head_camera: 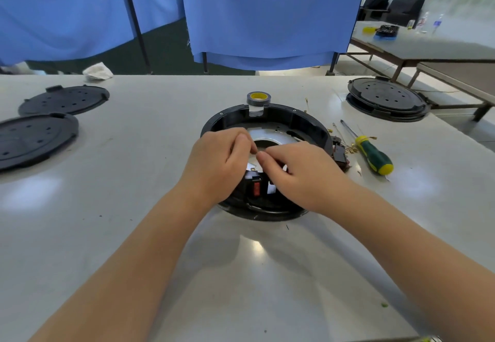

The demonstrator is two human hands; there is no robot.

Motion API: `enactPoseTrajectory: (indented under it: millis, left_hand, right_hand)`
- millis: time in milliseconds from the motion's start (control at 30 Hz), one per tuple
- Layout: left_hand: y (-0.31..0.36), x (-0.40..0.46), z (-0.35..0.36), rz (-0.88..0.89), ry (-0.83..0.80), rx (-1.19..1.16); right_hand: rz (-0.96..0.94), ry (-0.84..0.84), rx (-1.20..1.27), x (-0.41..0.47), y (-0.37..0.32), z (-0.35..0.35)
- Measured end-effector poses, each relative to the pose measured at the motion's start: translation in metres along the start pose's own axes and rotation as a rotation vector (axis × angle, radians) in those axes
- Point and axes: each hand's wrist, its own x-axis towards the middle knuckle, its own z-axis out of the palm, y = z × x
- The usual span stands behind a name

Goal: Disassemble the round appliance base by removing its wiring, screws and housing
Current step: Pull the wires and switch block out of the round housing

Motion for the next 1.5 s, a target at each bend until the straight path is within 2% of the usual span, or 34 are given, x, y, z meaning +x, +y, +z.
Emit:
enactPoseTrajectory:
  millis: [200, 433, 700, 1033, 1233, 1500]
  left_hand:
    - [-0.015, 0.003, 0.001, 0.003, 0.04, 0.106]
    - [-0.022, 0.004, 0.004, -0.013, 0.109, 0.079]
    - [-0.025, 0.004, 0.007, -0.005, 0.133, 0.098]
    - [-0.025, 0.005, 0.007, 0.016, 0.139, 0.136]
    - [-0.025, 0.005, 0.007, 0.02, 0.138, 0.127]
    - [-0.025, 0.005, 0.008, 0.011, 0.143, 0.144]
  right_hand:
    - [0.214, -0.266, 0.133, 0.033, -0.005, -0.01]
    - [0.277, -0.415, 0.154, 0.06, -0.016, -0.001]
    - [0.226, -0.372, 0.109, 0.051, -0.023, 0.012]
    - [0.209, -0.359, 0.166, 0.052, -0.018, 0.015]
    - [0.195, -0.256, 0.128, 0.053, -0.016, 0.013]
    - [0.201, -0.353, 0.158, 0.054, -0.02, 0.013]
